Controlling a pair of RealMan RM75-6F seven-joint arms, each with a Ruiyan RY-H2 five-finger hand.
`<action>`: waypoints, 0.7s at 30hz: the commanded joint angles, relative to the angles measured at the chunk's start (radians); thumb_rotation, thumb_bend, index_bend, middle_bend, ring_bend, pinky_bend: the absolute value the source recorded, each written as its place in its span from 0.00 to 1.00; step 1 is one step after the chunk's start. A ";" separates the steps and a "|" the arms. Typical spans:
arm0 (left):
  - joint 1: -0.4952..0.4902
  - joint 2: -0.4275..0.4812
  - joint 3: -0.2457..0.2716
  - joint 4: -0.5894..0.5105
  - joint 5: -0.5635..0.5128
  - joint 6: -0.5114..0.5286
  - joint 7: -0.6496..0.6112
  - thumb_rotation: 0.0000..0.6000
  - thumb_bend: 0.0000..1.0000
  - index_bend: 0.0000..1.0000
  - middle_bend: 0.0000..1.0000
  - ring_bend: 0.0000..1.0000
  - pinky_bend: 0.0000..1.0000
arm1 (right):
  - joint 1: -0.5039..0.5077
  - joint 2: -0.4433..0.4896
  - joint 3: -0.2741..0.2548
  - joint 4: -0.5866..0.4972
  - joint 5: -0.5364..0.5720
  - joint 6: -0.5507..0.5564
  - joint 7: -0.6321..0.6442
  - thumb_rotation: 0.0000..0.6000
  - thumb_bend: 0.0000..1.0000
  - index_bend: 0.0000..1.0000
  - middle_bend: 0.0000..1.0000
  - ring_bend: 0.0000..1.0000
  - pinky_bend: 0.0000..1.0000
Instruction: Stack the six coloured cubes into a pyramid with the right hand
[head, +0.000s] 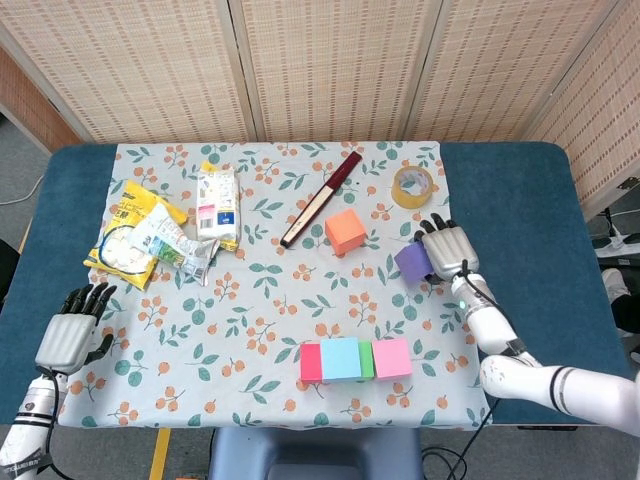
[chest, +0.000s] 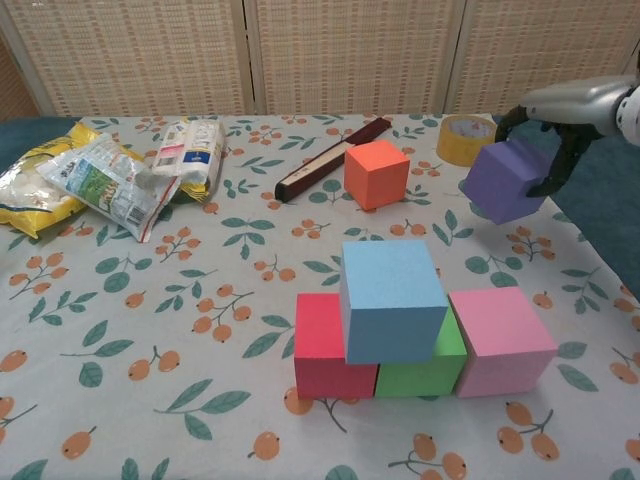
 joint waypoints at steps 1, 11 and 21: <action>0.001 0.004 0.003 -0.007 0.007 0.005 -0.006 1.00 0.41 0.00 0.05 0.01 0.10 | -0.018 0.203 0.027 -0.317 0.148 0.079 -0.031 1.00 0.31 0.69 0.14 0.00 0.19; 0.006 0.026 0.010 -0.030 0.028 0.021 -0.041 1.00 0.41 0.00 0.05 0.01 0.10 | 0.009 0.400 -0.005 -0.775 0.291 0.184 -0.104 1.00 0.34 0.73 0.16 0.00 0.19; 0.014 0.048 0.013 -0.044 0.041 0.040 -0.073 1.00 0.41 0.00 0.05 0.01 0.10 | 0.087 0.255 0.009 -0.789 0.434 0.253 -0.090 1.00 0.34 0.74 0.18 0.00 0.19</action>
